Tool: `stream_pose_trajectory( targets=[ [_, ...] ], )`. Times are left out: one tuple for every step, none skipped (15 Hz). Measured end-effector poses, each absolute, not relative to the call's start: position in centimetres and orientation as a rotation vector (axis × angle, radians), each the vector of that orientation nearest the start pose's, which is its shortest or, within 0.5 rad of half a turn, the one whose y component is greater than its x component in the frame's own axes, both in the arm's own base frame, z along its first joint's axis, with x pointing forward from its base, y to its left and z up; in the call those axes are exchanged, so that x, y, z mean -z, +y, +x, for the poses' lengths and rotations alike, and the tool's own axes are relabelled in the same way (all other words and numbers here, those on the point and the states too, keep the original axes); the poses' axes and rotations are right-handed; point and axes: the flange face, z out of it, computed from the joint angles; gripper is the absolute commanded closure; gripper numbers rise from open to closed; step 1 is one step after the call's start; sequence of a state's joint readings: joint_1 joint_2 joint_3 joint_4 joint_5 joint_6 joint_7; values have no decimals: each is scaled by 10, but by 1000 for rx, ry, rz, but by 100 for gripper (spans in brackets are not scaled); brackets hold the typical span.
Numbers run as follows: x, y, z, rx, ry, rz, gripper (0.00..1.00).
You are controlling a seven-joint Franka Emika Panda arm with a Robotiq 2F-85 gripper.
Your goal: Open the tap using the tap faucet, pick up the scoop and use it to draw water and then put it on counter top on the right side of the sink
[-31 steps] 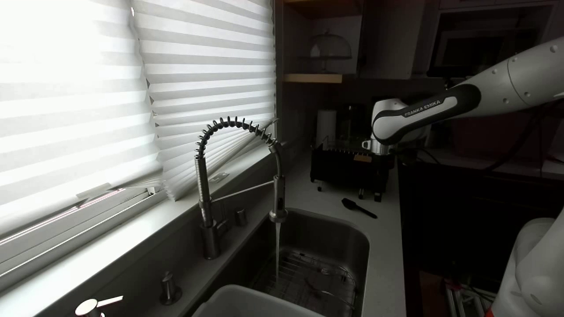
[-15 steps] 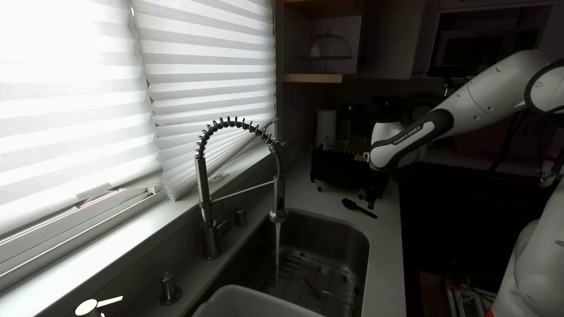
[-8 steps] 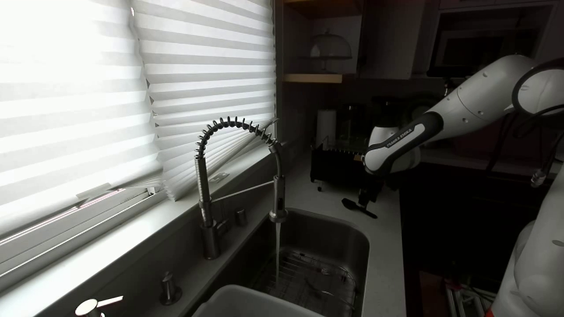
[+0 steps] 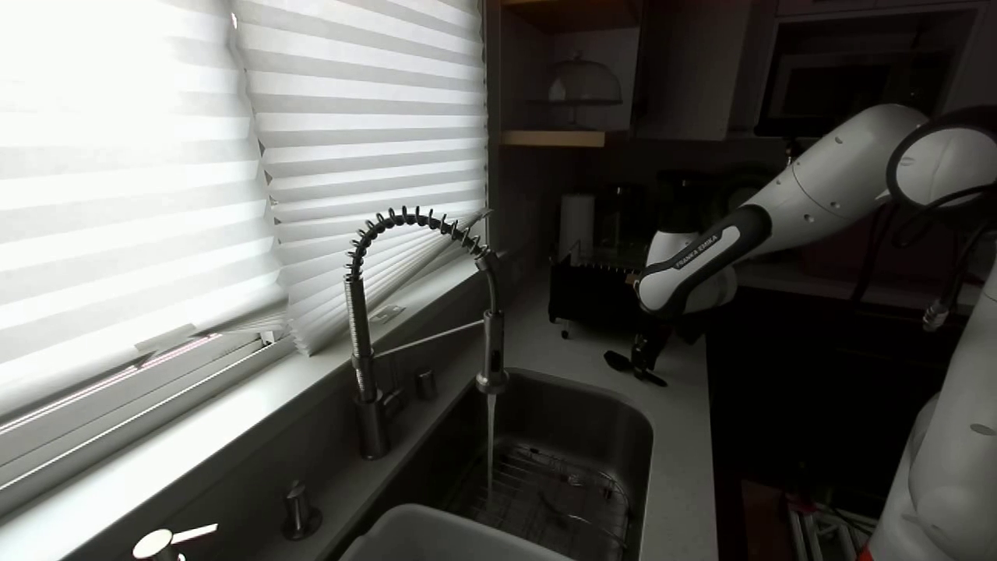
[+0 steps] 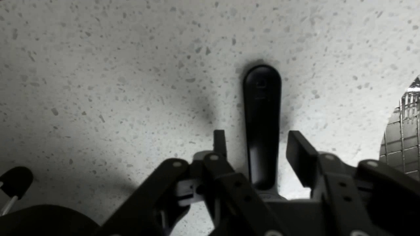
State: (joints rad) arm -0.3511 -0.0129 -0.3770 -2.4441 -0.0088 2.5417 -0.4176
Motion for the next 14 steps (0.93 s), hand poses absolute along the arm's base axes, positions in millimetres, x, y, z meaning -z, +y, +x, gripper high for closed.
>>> stream_pose_trajectory(
  targets=[
    [-315, -326, 367, 147, 482, -3163, 85],
    [-314, -326, 368, 146, 481, -3164, 94],
    [-313, -326, 368, 145, 479, -3164, 98],
    [-313, -326, 369, 146, 477, -3165, 94],
    [-313, -326, 370, 148, 477, -3166, 94],
    [-314, -326, 370, 148, 476, -3167, 94],
    [-314, -326, 371, 150, 474, -3168, 94],
    [-315, -325, 372, 152, 470, -3169, 94],
    [-316, -324, 374, 156, 462, -3171, 94],
    [-318, -323, 377, 163, 444, -3175, 94],
    [-322, -319, 381, 173, 412, -3181, 94],
    [-326, -315, 386, 185, 367, -3188, 94],
    [-332, -308, 392, 193, 311, -3192, 94],
    [-339, -299, 398, 195, 242, -3191, 94]
  ],
)
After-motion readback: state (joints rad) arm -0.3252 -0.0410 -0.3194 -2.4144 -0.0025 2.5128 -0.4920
